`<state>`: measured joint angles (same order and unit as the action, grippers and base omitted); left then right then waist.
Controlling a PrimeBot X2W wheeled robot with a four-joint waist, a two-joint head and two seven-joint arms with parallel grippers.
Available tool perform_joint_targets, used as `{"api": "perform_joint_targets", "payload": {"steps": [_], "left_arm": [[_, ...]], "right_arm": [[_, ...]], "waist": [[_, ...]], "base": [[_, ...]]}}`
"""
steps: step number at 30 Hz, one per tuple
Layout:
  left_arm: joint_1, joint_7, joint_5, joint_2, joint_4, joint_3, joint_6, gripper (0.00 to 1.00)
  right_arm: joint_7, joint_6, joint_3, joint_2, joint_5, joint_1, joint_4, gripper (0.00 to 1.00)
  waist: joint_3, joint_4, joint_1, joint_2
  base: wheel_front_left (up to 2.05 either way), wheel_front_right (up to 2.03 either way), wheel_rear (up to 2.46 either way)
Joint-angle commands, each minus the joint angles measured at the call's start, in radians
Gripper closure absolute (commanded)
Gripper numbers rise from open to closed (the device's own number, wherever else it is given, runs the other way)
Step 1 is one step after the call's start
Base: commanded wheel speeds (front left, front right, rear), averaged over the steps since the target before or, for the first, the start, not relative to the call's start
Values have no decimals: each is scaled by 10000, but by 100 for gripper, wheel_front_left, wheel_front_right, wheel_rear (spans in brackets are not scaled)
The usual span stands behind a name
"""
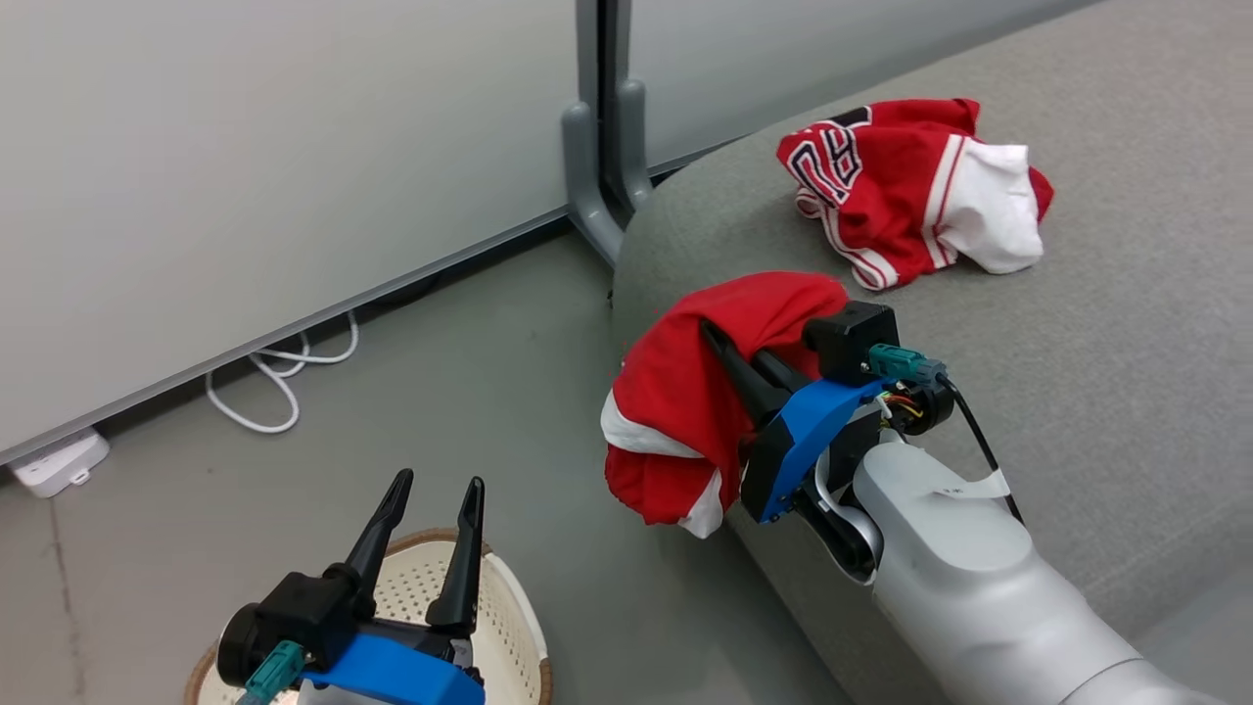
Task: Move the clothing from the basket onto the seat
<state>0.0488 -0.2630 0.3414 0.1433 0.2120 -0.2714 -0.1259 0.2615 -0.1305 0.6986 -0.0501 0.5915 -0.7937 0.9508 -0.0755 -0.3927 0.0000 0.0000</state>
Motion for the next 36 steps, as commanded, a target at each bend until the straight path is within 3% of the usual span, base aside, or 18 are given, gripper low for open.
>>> {"api": "perform_joint_targets", "payload": {"steps": [1, 12, 24, 30, 36], "left_arm": [[196, -27, -46, 66, -8, -4, -75, 0], [376, -26, 24, 244, 84, -181, -76, 0], [737, -26, -26, 346, -33, -231, -75, 0], [1289, -26, -270, 703, -299, -407, -75, 0], [2302, -26, -426, 1147, -562, -1008, -75, 0]], "right_arm": [[51, -5, -47, -4, -30, 150, -80, 100], [51, -5, -216, -3, -114, 327, -255, 100], [53, -5, -1512, -73, -206, -510, -106, 100], [51, -3, -3175, -847, -262, -2301, 231, 100], [50, -5, -5140, -2379, -446, -4335, 879, 100]], "waist": [[-197, -515, 0, 0], [-467, -1071, 0, 0], [-1176, -587, 0, 0], [-2305, -206, 0, 0], [-3800, 506, 0, 0]], "base": [[0, 0, 0], [0, 0, 0], [0, 0, 0], [0, 0, 0], [0, 0, 0]]}}
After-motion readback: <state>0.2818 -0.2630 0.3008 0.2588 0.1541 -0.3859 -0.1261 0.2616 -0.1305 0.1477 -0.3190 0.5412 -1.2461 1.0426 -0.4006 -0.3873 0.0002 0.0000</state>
